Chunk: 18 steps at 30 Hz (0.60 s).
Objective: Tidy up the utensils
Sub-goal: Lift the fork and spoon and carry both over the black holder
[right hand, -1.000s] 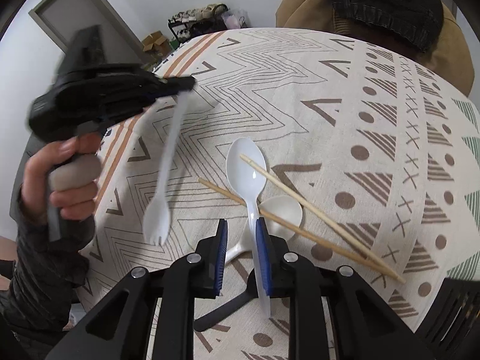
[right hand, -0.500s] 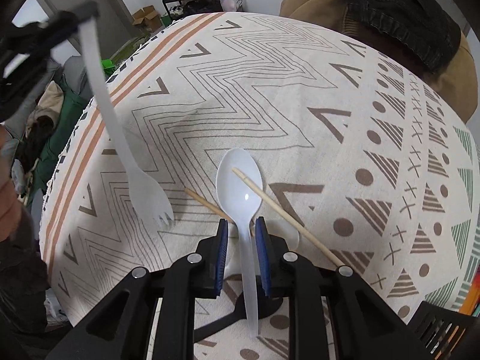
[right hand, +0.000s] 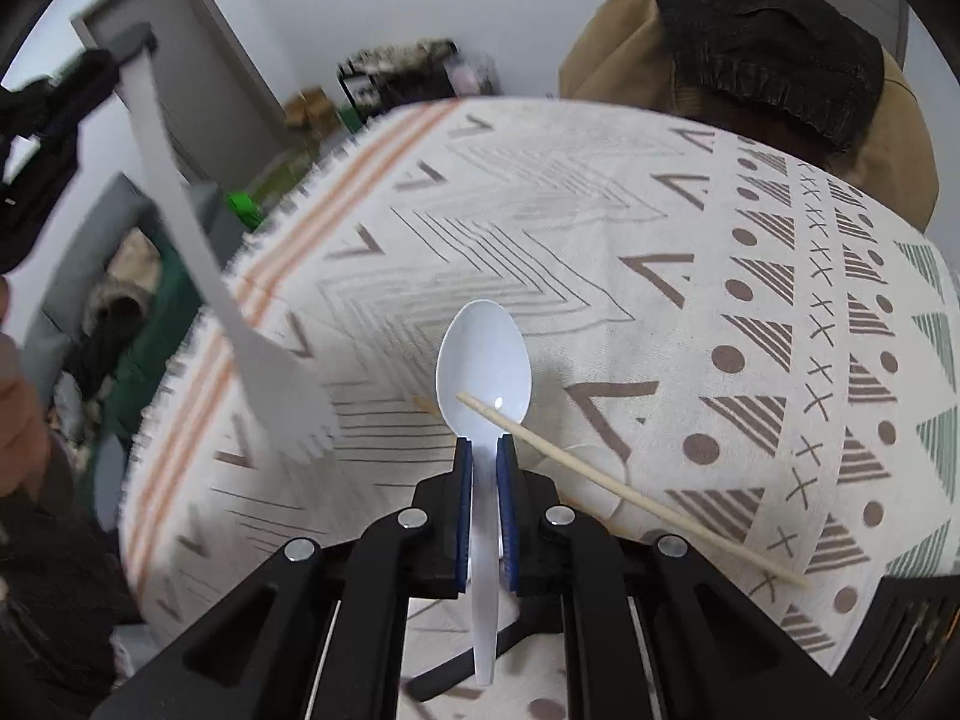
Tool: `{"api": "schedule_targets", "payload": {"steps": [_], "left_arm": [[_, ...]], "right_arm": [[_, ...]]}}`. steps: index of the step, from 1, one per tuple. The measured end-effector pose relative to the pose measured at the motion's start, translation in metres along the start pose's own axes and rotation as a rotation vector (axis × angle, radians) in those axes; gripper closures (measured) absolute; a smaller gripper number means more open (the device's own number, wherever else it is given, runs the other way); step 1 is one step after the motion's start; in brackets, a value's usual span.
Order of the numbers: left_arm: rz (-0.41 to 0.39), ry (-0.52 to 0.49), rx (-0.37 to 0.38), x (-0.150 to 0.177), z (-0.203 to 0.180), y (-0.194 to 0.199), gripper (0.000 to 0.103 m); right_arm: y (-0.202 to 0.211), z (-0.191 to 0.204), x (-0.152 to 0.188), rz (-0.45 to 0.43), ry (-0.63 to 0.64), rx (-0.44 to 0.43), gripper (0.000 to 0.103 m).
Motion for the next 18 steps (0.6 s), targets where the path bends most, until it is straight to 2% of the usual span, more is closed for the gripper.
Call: {"api": "schedule_targets", "payload": {"steps": [13,18], "left_arm": [[-0.09,-0.132,0.066,-0.015,-0.071,0.034,0.099],[-0.103,-0.172,0.097,-0.018,-0.098,0.038,0.099]], "right_arm": [[0.114,0.024,0.01,-0.312,0.007,-0.141,0.094],[0.169,0.023,0.021,-0.458,0.005,-0.144,0.094]]}}
Point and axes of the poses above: each gripper's, at about its wrist camera, not at the fingertips, and y roughly against the way its jaws point, z to its left, x to its underside, the point moved 8 cm from there along -y, roughly the way its jaws point, and after that the axes turned 12 degrees about z, right-handed, at the moved point
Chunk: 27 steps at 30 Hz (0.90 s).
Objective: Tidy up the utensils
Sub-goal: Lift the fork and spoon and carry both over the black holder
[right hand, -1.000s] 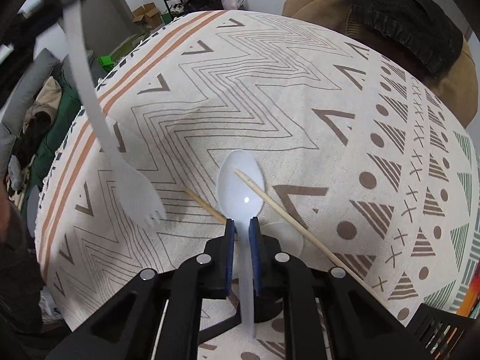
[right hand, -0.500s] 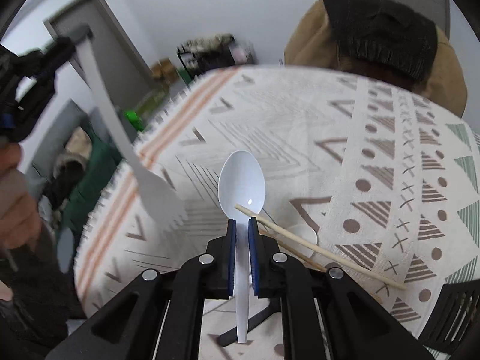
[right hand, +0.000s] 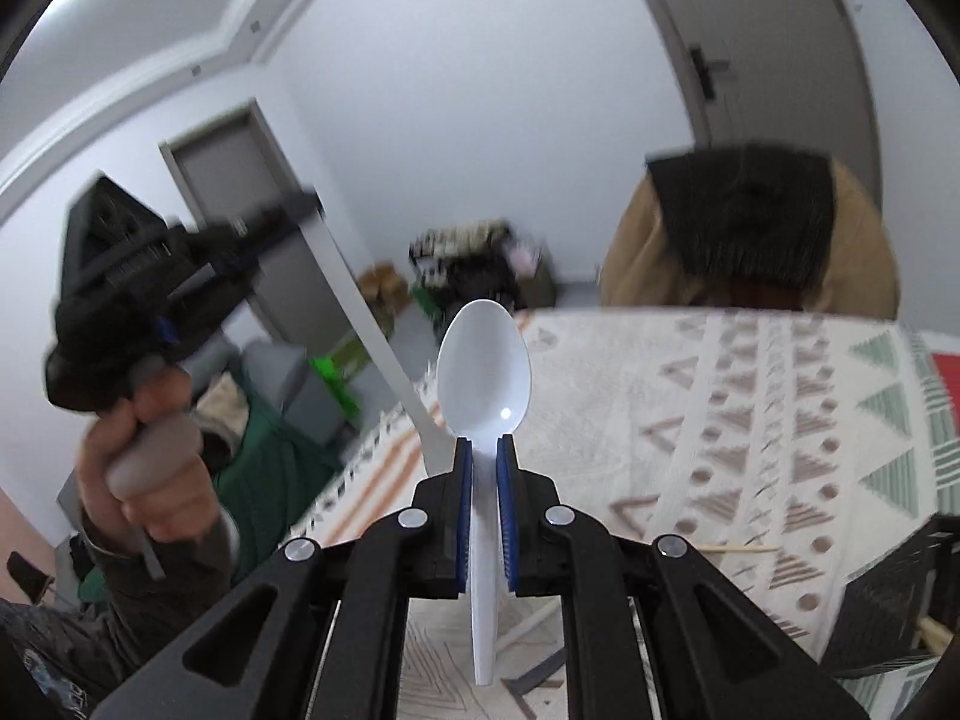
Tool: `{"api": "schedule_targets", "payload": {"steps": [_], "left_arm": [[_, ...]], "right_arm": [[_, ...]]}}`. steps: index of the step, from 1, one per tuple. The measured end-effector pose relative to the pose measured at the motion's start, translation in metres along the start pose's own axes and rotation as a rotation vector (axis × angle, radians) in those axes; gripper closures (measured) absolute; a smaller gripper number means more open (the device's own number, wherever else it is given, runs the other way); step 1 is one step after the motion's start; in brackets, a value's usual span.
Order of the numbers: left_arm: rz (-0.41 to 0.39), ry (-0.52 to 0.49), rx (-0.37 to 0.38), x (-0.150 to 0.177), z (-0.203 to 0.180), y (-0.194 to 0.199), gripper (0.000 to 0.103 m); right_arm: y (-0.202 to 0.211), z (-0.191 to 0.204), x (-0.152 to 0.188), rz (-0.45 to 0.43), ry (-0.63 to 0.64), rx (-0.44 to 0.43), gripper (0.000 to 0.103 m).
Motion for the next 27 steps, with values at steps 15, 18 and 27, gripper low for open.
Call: {"api": "schedule_targets", "payload": {"steps": [15,18,27], "left_arm": [[0.025,-0.125,0.133,-0.003,-0.097,-0.036,0.099],[0.036,-0.14,0.165,-0.001,-0.115,-0.046,0.099],[0.047,-0.157,0.241,0.0,-0.153,-0.071,0.099]], "right_arm": [[0.164,-0.055,0.013,-0.386,-0.083,0.243,0.094],[0.183,-0.065,0.019,-0.439,-0.09,0.269,0.094],[0.208,-0.112,0.035,-0.486,-0.149,0.339,0.094]]}}
Point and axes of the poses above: each gripper's, at about its wrist camera, not at the fingertips, and y roughly against the way its jaws point, z to its left, x to its underside, the point moved 8 cm from there along -y, roughly the way its jaws point, and after that the axes turned 12 degrees about z, right-handed, at the moved point
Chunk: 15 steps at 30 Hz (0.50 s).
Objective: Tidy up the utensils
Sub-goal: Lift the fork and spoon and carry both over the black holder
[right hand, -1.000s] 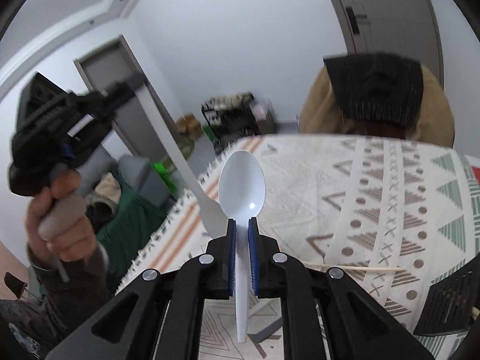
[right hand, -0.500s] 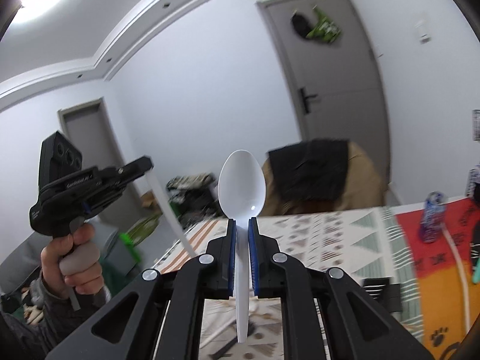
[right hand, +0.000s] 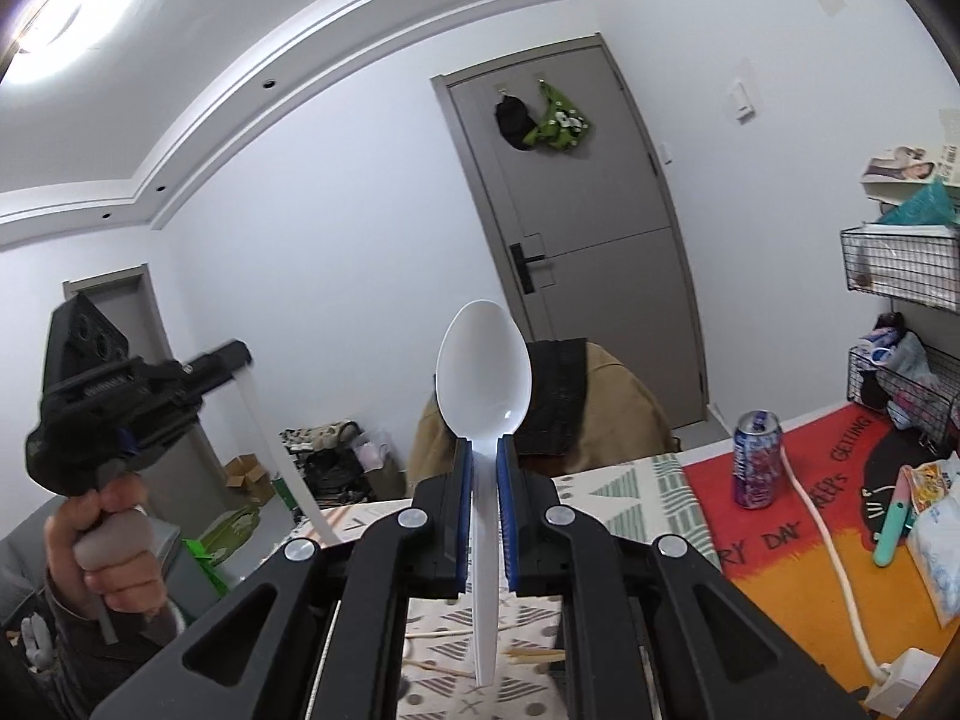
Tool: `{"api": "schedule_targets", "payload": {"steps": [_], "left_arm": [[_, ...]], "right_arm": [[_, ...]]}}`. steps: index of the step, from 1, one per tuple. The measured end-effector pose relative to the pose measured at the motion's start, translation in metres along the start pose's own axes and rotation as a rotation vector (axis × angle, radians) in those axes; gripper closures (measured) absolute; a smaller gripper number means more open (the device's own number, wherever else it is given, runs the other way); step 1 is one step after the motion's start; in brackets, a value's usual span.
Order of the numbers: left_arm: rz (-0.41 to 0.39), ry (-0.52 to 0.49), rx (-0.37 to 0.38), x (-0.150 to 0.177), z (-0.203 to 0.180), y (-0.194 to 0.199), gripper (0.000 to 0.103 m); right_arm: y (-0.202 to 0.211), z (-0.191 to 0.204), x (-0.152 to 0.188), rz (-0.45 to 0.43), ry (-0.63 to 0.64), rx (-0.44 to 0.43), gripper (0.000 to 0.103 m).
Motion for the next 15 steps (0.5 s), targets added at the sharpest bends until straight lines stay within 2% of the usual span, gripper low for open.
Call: {"api": "schedule_targets", "payload": {"steps": [8,15], "left_arm": [[0.034,-0.005,0.026,0.003,-0.013,-0.035,0.099],[0.063,-0.003,0.01,0.01,-0.009,-0.051,0.099]], "right_arm": [[-0.025,-0.028,0.015,-0.022,-0.012,0.032,0.094],[-0.057,-0.052,0.032,-0.026,-0.011,0.095,0.094]]}}
Point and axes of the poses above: each gripper's, at about its wrist camera, not at the fingertips, and y roughly against the way its jaws point, z to its left, x to its underside, the point moved 8 cm from there along -y, roughly the way its jaws point, and after that the axes turned 12 degrees about z, right-handed, at the moved point
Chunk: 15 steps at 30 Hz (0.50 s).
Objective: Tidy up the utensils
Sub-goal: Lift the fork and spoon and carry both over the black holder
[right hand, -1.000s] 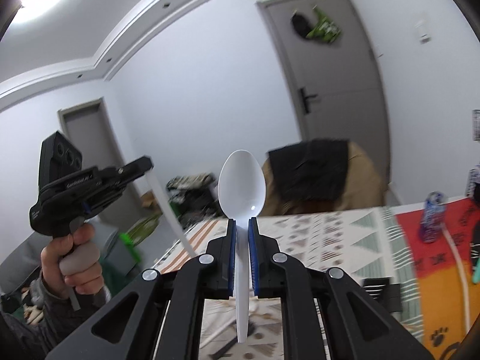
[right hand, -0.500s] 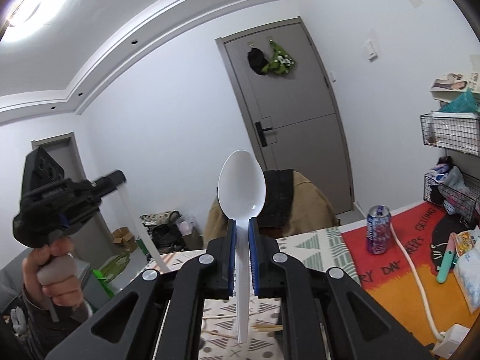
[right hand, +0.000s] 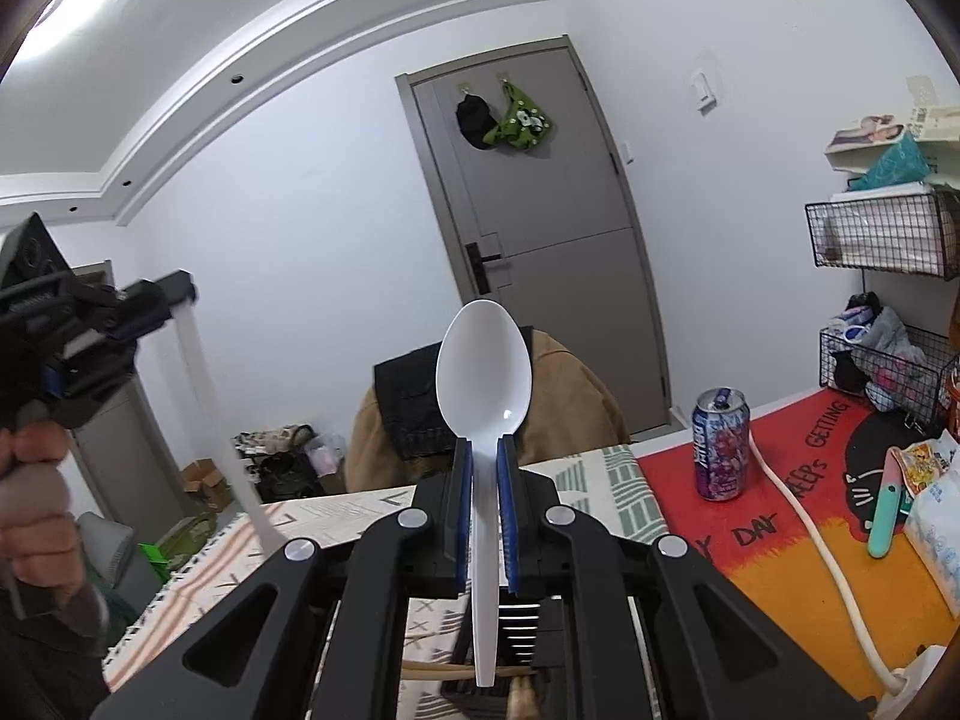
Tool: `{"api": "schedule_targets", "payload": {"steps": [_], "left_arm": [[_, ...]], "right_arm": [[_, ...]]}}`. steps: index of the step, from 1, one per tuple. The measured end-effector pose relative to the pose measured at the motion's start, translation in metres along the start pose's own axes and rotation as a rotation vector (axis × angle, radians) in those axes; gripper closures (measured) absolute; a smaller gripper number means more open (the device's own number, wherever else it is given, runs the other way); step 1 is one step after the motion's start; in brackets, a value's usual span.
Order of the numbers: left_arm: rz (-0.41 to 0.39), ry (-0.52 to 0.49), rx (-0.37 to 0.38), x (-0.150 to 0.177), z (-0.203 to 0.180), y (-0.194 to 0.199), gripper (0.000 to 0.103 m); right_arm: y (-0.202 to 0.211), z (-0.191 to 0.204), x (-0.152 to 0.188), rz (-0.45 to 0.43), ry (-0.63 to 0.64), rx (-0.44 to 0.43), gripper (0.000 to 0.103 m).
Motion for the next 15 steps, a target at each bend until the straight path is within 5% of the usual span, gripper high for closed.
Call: {"api": "schedule_targets", "payload": {"steps": [15], "left_arm": [[-0.016,0.01,-0.024,-0.001,0.002,-0.012,0.099]], "right_arm": [[-0.007,0.003,0.026,0.141,0.031,-0.017,0.093]]}}
Point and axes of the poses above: each gripper's, at about its wrist camera, not at the fingertips, and y roughly against the way its jaws point, z to its left, x to its underside, the point moved 8 cm from there along -y, roughly the way its jaws point, and after that the axes turned 12 degrees about z, right-handed, at the moved point
